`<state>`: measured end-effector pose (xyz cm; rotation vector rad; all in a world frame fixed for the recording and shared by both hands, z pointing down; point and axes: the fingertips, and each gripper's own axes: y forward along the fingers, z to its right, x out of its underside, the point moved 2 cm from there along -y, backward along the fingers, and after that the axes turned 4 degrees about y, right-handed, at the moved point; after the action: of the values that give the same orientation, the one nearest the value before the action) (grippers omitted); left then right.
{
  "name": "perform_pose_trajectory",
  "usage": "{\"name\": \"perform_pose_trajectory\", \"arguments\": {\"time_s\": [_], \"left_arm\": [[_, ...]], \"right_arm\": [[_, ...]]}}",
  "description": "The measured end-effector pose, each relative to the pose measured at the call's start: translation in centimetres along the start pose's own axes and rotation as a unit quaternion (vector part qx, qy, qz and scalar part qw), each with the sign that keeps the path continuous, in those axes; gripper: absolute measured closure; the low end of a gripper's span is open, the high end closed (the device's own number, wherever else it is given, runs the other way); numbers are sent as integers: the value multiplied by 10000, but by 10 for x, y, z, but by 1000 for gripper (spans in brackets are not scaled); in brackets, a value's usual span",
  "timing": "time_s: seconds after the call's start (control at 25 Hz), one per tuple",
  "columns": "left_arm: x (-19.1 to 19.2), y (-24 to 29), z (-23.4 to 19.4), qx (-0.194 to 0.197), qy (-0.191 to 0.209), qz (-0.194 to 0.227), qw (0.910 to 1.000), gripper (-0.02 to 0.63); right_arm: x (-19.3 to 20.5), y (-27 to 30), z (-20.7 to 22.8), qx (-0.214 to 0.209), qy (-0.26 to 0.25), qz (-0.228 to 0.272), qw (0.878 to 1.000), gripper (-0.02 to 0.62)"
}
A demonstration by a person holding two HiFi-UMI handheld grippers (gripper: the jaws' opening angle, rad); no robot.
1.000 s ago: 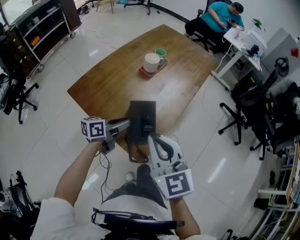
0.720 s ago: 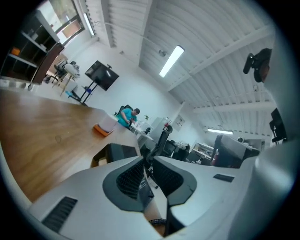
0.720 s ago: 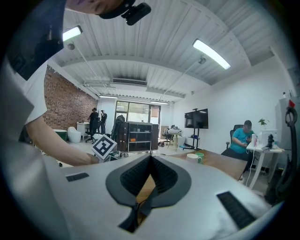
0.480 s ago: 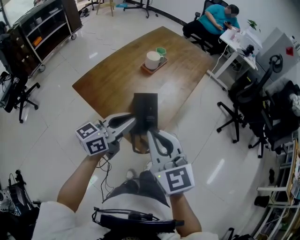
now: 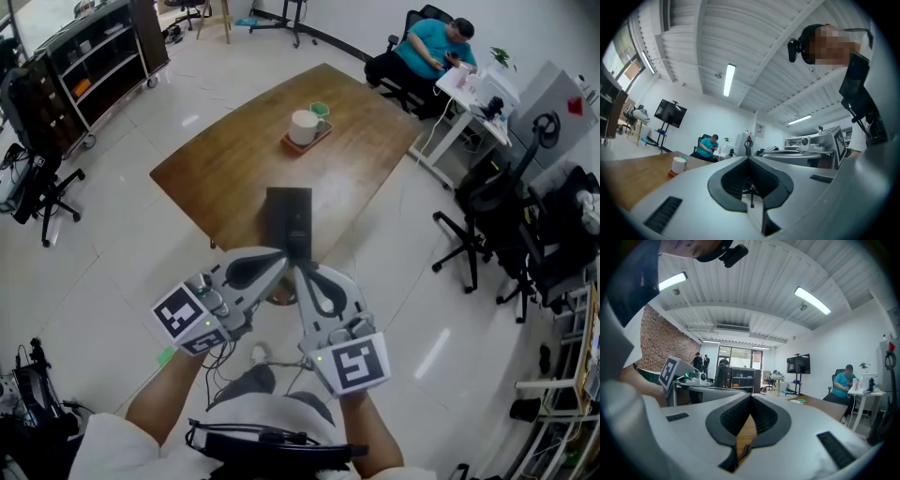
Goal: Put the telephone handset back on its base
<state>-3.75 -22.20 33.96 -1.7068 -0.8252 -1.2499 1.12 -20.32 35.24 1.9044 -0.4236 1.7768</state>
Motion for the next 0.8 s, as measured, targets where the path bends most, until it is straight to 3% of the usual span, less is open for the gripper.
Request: {"name": "perform_pose_trajectory", "arguments": {"time_s": [0.44,0.8], "left_arm": [[-36,-23,103,-792,1118,384,9898,603],[-31,-53,187,-1026,1318,362,9853,603]], "right_arm": [[-15,-86,-32,-342,129,501,9981,595],[-8,-161,-67,-394,83,611,9973,595]]}}
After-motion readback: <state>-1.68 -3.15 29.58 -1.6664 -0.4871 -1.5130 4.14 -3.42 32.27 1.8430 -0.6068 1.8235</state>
